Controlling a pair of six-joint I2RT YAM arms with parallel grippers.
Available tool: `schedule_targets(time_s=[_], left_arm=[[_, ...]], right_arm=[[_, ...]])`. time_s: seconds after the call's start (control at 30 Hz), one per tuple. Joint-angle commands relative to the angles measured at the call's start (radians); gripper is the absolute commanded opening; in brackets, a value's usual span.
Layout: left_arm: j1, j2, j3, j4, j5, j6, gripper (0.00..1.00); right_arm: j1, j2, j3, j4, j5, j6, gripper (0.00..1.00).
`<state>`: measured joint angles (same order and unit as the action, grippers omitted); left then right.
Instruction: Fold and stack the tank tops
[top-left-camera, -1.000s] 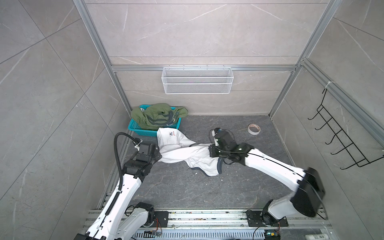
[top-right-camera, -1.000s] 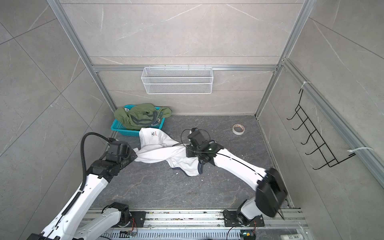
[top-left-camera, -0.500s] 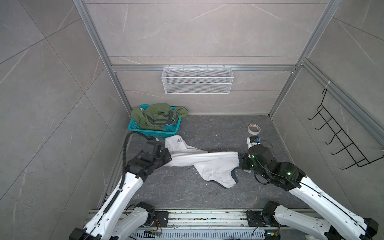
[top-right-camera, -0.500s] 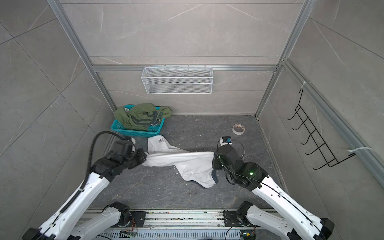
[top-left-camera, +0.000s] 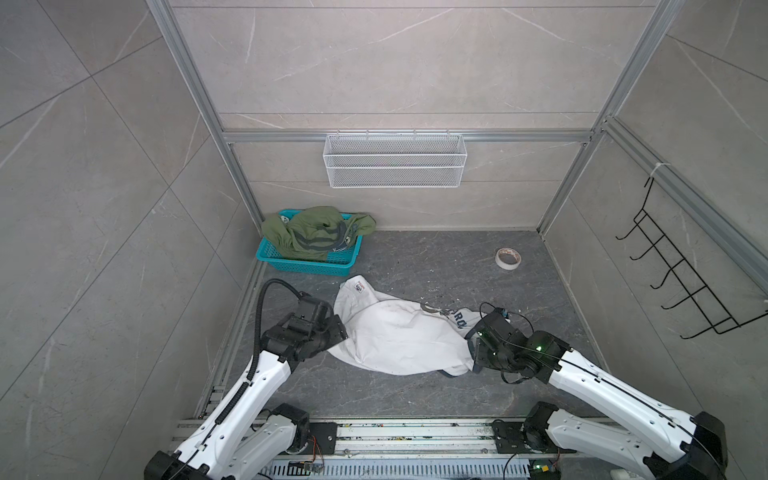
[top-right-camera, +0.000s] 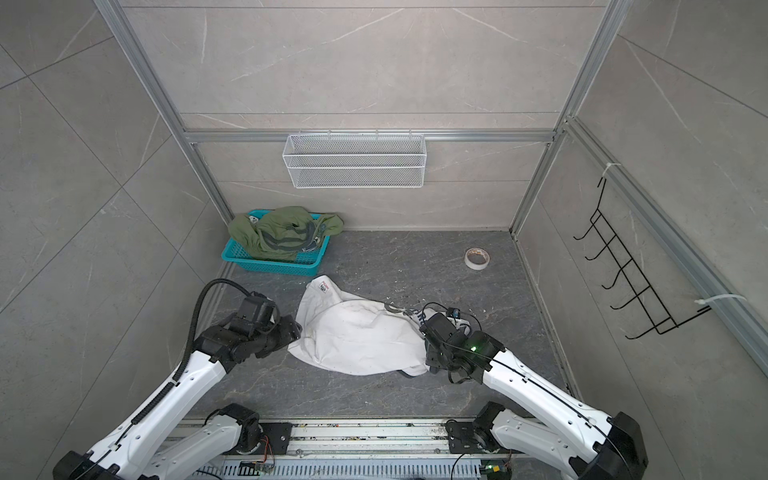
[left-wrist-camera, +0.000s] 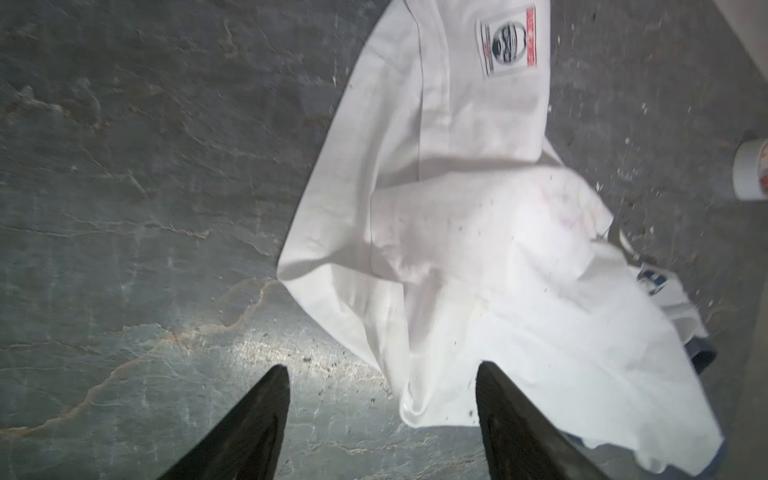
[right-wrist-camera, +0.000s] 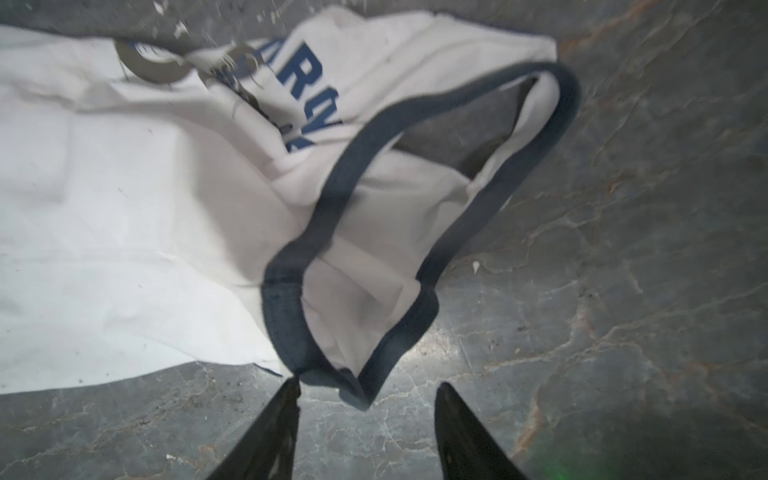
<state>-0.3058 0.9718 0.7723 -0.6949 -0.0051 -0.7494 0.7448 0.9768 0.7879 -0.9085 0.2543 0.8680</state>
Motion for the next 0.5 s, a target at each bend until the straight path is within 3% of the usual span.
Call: schedule_targets(time_s=[0.0,0.2,0.47], left_arm=[[0.107,0.142,0.021,0.139,0.165,0.106,0.73],[0.072,0.459,0.153,0.193,0.226,0.155,0.65],[-0.013,0.589,0.161,0.213,0.157,0.134,0.67]], right_arm=[[-0.004,-0.010,0.034,-0.027,0.085,-0.027,0.56],[-0.004,-0.011,0.005,0.047,0.067,-0.037,0.56],[-0.005,0.030,-0.032,0.182,0.007,-0.061,0.66]])
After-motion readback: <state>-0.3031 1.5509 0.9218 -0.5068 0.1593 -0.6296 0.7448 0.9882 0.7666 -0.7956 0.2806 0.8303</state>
